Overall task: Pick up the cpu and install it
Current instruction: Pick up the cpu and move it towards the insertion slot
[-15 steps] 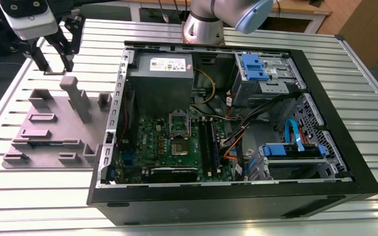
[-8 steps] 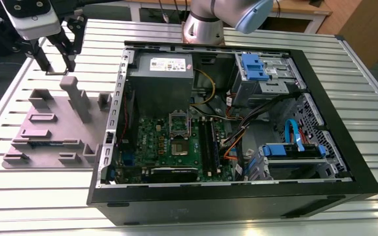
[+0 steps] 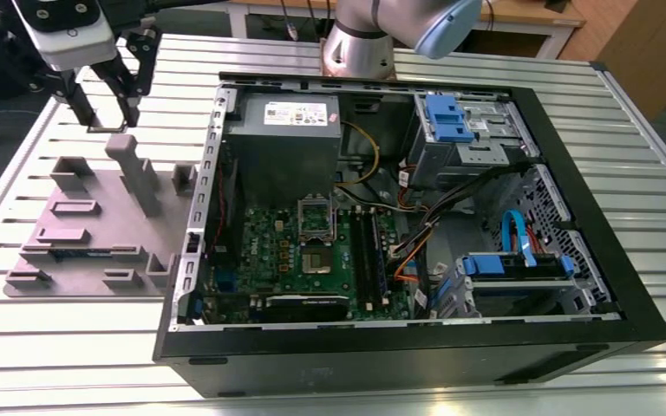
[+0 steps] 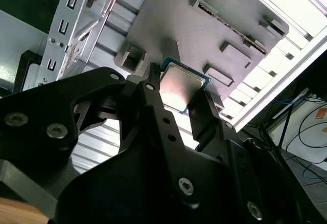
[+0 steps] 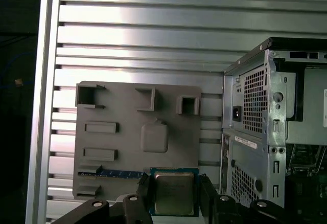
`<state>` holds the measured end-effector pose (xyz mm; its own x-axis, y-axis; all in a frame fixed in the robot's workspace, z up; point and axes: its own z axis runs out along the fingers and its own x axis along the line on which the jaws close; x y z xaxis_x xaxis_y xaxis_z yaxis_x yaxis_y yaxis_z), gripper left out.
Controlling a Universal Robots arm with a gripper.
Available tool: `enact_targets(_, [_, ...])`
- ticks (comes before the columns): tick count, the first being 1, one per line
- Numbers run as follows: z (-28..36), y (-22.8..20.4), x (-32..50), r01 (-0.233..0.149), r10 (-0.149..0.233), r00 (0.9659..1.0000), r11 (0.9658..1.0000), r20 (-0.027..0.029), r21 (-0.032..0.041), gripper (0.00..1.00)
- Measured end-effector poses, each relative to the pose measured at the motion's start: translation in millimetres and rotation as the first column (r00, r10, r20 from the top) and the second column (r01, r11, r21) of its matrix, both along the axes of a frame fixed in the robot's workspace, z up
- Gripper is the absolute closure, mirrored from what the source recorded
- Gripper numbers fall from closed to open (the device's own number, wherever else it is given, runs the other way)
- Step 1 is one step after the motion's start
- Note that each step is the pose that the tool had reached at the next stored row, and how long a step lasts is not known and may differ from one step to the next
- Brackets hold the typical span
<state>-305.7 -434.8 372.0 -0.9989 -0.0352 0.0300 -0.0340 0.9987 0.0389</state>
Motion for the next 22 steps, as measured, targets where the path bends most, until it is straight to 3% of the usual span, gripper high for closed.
enact_targets(22, [-0.2, -2.5, 44.1, 0.000, 0.000, 1.0000, 1.0000, -0.0001, 0.0001, 0.53])
